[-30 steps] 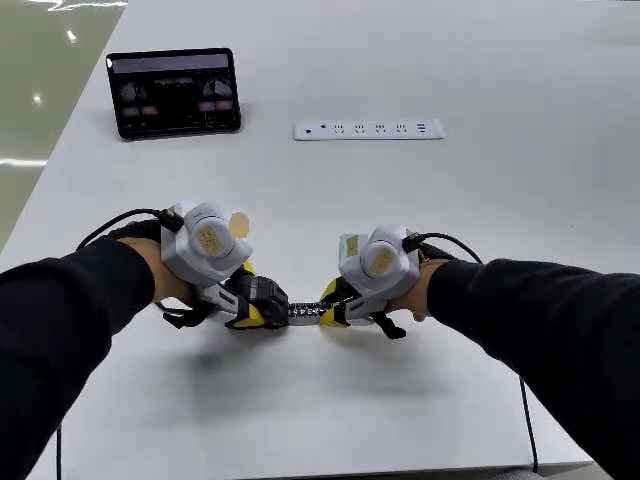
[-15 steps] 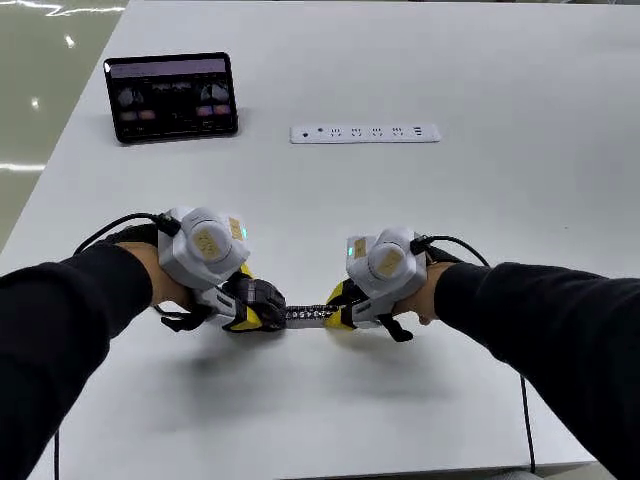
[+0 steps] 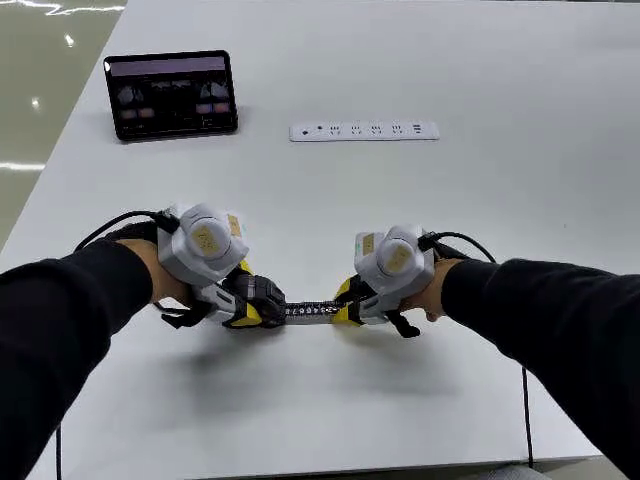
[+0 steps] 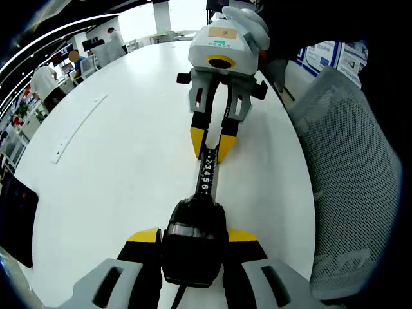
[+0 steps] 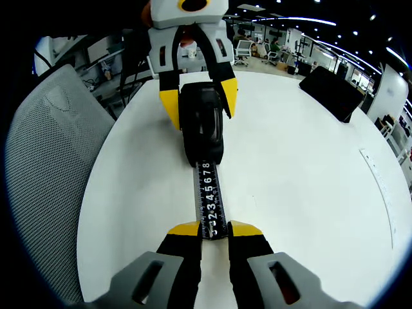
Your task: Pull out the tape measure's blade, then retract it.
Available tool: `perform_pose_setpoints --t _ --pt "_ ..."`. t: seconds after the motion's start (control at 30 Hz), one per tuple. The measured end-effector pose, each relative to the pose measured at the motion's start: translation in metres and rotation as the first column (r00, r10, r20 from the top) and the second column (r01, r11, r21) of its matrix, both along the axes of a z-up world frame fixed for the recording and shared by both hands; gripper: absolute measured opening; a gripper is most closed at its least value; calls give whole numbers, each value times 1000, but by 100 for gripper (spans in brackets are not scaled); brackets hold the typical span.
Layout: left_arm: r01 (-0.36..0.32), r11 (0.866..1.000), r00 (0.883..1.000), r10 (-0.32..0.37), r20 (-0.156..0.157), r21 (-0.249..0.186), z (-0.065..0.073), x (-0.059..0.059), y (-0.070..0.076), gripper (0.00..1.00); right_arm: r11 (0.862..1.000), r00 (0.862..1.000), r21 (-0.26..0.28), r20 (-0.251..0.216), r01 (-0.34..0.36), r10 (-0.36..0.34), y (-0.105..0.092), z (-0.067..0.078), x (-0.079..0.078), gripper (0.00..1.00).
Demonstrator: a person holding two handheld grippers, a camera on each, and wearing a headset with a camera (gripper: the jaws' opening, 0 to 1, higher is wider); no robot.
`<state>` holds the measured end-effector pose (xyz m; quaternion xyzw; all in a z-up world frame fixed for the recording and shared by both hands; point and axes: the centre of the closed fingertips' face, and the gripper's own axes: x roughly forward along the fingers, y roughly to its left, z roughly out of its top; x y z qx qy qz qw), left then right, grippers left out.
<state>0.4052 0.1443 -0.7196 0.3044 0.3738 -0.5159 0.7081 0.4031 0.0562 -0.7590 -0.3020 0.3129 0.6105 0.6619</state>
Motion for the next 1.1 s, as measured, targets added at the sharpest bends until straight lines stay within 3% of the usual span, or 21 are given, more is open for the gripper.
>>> perform_pose_setpoints --t 1.1 --pt "-16 1000 1000 16 4 -6 2 -1 -1 32 1000 1000 -16 0 7 -7 -27 0 3 11"
